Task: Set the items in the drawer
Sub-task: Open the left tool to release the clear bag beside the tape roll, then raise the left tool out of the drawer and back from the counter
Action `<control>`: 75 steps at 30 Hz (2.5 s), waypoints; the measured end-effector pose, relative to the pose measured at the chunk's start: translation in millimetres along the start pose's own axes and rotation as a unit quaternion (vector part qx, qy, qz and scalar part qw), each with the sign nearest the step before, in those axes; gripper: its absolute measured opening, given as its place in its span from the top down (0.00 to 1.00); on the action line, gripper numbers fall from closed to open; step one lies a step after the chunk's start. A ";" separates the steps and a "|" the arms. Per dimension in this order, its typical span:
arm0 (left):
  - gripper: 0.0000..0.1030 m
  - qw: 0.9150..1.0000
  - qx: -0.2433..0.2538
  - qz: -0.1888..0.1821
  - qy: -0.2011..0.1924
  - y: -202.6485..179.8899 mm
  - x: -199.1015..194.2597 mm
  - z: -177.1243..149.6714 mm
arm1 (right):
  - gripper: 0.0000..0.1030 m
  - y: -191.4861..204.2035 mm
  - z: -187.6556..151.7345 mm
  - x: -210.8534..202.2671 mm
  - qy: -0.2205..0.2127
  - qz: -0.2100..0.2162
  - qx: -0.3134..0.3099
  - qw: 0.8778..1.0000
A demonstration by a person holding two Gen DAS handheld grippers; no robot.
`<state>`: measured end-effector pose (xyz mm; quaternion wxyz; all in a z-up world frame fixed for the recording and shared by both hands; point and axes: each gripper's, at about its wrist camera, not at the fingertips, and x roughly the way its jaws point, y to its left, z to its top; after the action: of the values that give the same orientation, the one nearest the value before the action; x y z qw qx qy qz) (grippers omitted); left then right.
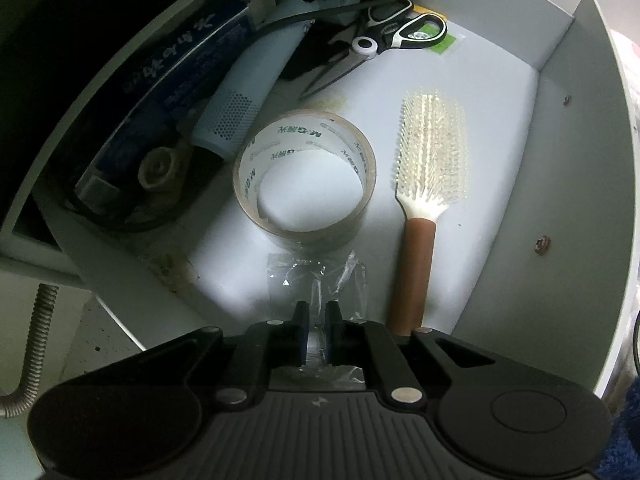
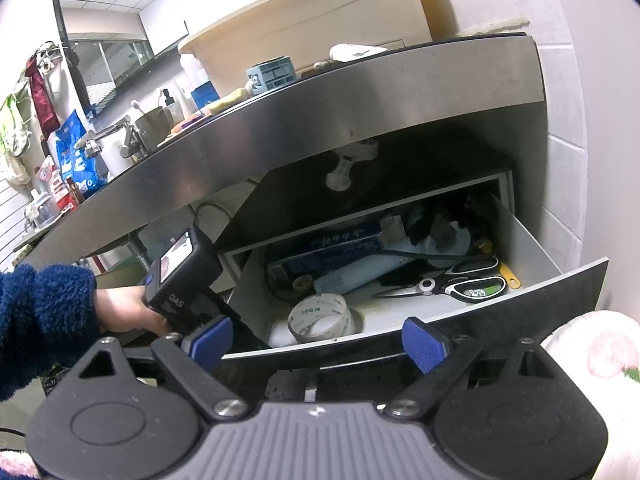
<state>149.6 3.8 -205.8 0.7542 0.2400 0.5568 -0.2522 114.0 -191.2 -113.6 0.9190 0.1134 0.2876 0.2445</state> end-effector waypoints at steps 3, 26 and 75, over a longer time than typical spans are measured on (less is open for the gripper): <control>0.88 1.000 -0.001 0.004 -0.007 0.6 -5.4 0.4 | 0.11 1.1 -0.9 0.3 0.000 0.000 -0.001 1.000; 0.53 0.996 0.000 0.026 -0.088 -23.5 -70.2 -0.3 | 0.11 0.1 -1.5 1.6 0.003 0.002 -0.007 1.000; 0.05 0.924 -0.178 0.167 -0.294 -108.3 -164.3 -43.1 | 0.11 9.9 -3.0 4.7 0.013 -0.004 -0.027 1.000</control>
<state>6.9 -31.9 -68.1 0.9454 0.1068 0.2978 -0.0786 111.8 -180.1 -114.8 0.9187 0.0847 0.2935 0.2502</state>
